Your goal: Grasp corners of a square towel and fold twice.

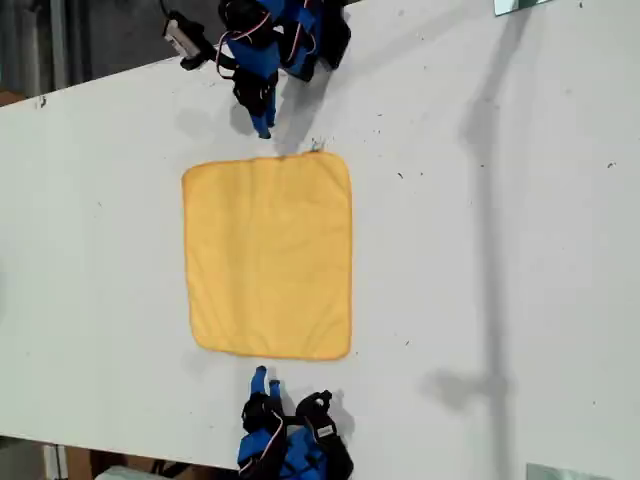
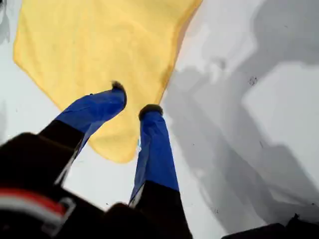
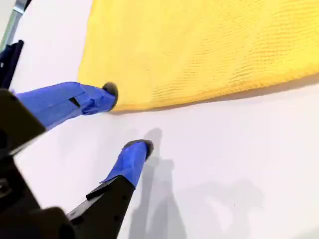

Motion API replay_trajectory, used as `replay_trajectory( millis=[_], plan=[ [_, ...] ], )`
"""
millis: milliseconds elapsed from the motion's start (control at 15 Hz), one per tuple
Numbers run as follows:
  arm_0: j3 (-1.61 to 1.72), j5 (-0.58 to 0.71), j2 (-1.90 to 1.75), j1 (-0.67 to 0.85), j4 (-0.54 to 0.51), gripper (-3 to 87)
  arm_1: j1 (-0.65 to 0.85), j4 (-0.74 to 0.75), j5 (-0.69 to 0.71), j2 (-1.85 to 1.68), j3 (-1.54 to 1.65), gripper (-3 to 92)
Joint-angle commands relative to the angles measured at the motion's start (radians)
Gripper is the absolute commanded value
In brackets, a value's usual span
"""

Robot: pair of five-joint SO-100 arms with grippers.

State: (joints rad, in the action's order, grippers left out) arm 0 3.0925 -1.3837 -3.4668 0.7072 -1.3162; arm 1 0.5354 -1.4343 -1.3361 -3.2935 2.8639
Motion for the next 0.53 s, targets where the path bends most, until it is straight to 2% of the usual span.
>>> replay_trajectory(
  millis=[0,467],
  plan=[
    [0.003,-0.009,-0.003,-0.015,0.009,18.4,-0.008,0.011,0.012,0.006,-0.005,11.7],
    [0.005,-0.008,-0.003,-0.018,0.011,18.1,-0.009,0.012,0.012,0.006,-0.005,15.7]
  ],
)
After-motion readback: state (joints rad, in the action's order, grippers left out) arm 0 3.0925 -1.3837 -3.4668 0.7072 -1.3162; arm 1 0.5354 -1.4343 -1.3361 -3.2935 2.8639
